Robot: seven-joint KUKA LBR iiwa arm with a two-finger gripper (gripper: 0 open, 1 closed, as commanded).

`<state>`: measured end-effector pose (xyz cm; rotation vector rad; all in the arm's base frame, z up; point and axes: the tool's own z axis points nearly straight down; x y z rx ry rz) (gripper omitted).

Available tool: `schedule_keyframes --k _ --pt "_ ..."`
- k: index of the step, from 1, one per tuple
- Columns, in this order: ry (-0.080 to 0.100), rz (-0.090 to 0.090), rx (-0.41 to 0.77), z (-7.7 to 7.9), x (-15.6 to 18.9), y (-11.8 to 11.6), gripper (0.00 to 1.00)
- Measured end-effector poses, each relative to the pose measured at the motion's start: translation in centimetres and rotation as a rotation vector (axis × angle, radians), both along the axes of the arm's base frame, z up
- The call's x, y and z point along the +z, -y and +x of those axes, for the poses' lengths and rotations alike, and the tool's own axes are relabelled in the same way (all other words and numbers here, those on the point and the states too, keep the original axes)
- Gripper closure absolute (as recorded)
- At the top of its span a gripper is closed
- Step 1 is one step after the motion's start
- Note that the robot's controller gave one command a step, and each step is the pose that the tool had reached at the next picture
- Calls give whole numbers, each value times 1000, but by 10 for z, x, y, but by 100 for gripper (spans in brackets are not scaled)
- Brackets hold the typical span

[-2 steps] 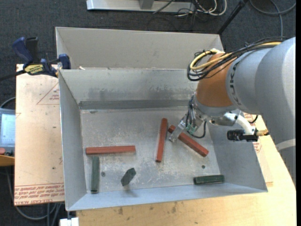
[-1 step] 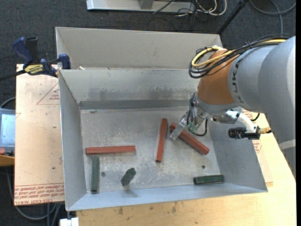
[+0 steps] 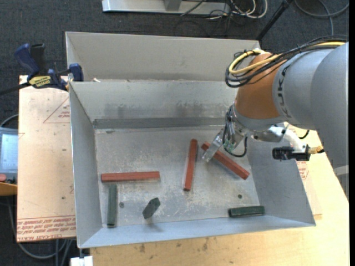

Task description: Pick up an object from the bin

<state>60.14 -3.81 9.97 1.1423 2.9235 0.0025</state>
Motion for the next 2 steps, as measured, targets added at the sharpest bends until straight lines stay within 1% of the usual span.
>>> schedule_keyframes --k 1,2 --pt "-1 -1 2 0 3 0 100" --pt "2 0 5 2 41 0 100"
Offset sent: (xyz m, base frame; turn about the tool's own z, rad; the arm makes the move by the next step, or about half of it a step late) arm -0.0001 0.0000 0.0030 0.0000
